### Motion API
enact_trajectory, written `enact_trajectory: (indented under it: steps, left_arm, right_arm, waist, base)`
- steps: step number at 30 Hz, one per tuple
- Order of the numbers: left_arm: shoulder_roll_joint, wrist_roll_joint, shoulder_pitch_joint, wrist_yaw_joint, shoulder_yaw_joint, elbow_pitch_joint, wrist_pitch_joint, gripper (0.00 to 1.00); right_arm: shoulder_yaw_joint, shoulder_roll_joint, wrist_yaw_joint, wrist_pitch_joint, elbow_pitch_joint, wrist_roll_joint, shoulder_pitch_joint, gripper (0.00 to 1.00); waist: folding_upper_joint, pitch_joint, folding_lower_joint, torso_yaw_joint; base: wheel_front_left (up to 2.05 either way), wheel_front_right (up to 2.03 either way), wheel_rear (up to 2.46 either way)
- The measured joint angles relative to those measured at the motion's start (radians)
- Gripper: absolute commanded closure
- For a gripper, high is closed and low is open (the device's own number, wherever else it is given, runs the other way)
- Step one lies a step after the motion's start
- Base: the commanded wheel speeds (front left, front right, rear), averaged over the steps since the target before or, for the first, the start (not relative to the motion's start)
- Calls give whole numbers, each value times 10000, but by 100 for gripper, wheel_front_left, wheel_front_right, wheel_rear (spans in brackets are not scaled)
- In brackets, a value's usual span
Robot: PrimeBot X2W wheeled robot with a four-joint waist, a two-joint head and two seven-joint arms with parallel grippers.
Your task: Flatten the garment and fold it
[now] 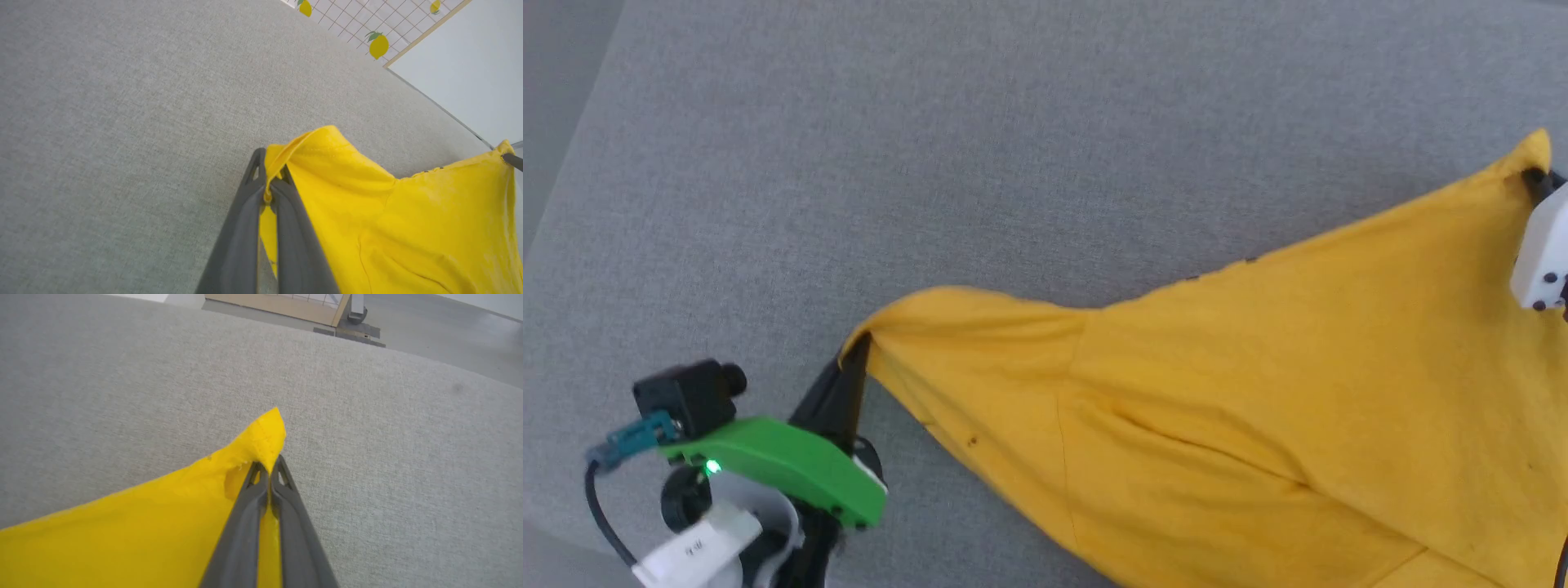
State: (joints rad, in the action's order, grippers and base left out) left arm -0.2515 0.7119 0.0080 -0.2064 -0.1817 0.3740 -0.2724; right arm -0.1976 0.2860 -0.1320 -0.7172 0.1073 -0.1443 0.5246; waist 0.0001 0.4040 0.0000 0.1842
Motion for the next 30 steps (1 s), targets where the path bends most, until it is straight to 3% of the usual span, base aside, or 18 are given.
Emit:
enact_trajectory:
  steps: [11, 22, 30]
  left_arm:
    - [-585, -533, -3243, 79, 451, -1256, -38, 100]
    - [-876, -899, -7425, 303, 516, -3275, -221, 100]
    - [-1239, -1482, -9670, 571, -19, -4978, -771, 100]
  right_arm:
    - [-6, -481, 0, 1335, -984, -384, -51, 100]
    - [560, -577, 0, 1350, -842, -577, 1540, 100]
    - [1051, -500, 0, 1221, -163, -560, 2540, 100]
  waist:
    - [0, -1483, 0, -547]
    - [0, -2896, 0, -1189]
    - [0, -3543, 0, -1662]
  base:
    - [0, 0, 0]
    - [0, 0, 0]
    - [0, 0, 0]
